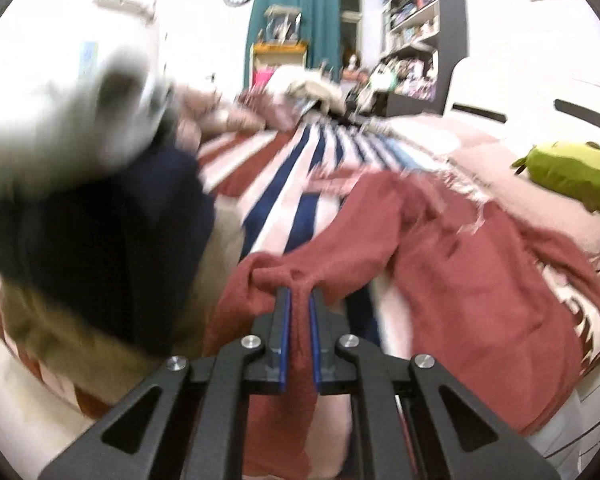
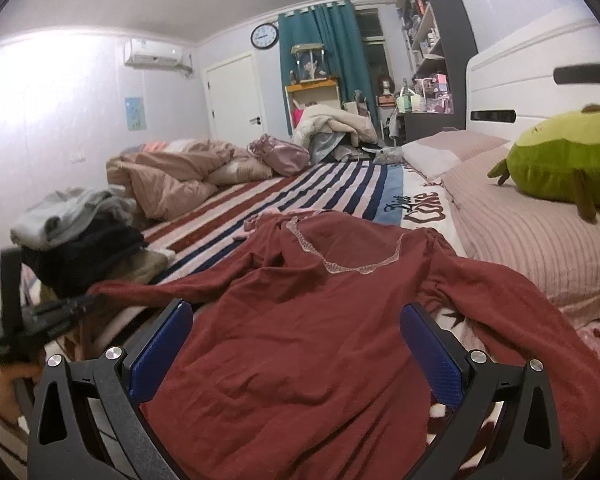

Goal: Fold small clothes

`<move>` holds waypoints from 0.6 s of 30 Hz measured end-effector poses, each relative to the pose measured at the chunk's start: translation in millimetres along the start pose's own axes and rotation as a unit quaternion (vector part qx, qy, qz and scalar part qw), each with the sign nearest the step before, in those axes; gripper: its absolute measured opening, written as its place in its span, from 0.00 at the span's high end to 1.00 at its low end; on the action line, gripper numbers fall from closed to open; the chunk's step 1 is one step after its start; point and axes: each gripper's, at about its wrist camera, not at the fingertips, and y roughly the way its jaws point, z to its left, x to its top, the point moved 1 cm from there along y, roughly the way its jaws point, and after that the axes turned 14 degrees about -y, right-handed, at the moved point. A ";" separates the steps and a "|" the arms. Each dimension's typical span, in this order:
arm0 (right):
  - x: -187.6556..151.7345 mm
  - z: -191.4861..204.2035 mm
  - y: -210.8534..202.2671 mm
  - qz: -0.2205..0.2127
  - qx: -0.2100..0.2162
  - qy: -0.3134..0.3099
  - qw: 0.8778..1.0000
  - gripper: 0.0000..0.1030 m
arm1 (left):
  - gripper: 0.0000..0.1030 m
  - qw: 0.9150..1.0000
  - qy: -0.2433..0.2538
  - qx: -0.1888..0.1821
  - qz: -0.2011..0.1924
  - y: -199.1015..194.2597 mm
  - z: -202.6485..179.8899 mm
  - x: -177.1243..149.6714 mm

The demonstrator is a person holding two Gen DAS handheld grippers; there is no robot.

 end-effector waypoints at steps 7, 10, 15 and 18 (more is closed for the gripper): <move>-22.5 -39.9 -26.7 -0.020 -0.004 0.042 0.999 0.00 | 0.93 0.982 0.061 -0.172 0.037 -2.4 -100.2 11.6; -33.3 -60.1 -37.5 -0.017 -0.004 0.064 0.998 0.00 | 0.89 0.964 0.074 -0.222 0.128 37.4 -146.2 -20.5; -40.2 -76.2 -39.6 0.011 -0.007 0.054 0.998 0.00 | 0.83 0.943 0.068 -0.227 0.235 75.2 -163.7 -66.4; -43.0 -78.7 -33.8 0.021 0.009 0.058 0.998 0.00 | 0.59 0.944 0.049 -0.246 0.213 50.4 -146.3 -51.3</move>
